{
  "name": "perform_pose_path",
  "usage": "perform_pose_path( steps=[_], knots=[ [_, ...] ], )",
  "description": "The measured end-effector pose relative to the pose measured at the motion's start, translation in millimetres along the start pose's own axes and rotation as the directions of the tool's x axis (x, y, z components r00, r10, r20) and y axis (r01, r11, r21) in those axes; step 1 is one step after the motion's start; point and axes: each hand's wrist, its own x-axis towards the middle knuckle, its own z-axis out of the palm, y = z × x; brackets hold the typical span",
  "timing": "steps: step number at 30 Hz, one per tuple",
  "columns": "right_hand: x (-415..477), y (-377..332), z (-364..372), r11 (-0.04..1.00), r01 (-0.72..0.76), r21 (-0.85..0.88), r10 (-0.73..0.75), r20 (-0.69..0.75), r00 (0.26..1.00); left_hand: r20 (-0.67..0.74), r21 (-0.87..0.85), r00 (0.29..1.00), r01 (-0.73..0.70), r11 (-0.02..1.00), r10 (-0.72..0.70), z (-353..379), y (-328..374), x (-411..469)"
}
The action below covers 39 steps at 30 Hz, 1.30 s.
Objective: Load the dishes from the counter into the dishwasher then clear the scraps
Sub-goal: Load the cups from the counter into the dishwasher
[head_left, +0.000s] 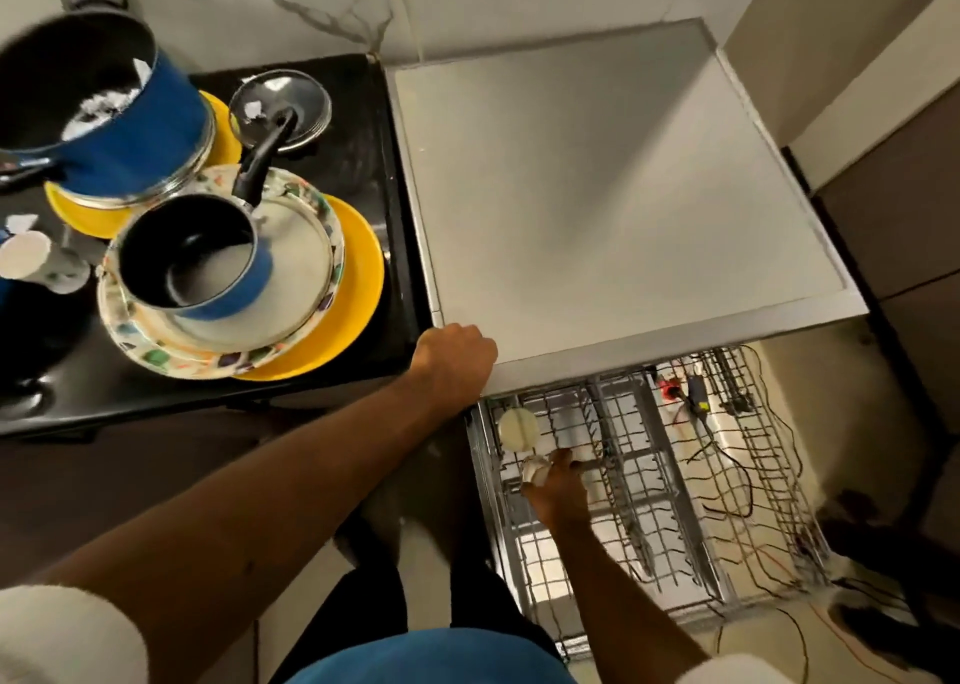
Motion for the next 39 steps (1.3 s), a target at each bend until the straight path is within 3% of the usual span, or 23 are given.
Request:
perform_pose_path(
  steps=[5,13,22,30,34,39],
  knots=[
    [12.4,-5.5,27.9,0.994,0.039,-0.104,-0.044,-0.046,0.998,-0.03,-0.043,0.999,0.012,0.999,-0.013,1.8,-0.7,2.1],
    [24.8,-14.5,40.5,0.999,-0.04,-0.012,0.04,0.023,0.999,-0.078,-0.077,0.997,0.003,0.997,-0.009,6.8,0.4,4.1],
    [6.3,-20.0,-2.7,0.998,-0.054,0.026,0.053,0.032,0.998,-0.089,-0.091,0.996,-0.015,0.996,0.007,10.5,0.0,1.0],
    [-89.0,-91.2,-73.8,0.949,0.237,0.207,-0.22,-0.101,0.97,-0.127,-0.239,0.992,-0.018,0.971,-0.013,32.0,-13.8,-14.2],
    [-138.0,-132.9,-86.1,0.869,0.394,0.299,-0.363,-0.156,0.919,-0.097,-0.41,0.992,-0.112,0.905,0.079,49.0,-34.5,-43.1],
    [-170.5,-195.1,-80.7,0.779,0.541,0.319,-0.5,-0.206,0.841,-0.276,-0.632,0.96,-0.145,0.762,-0.047,61.8,-74.6,-110.3]
  ],
)
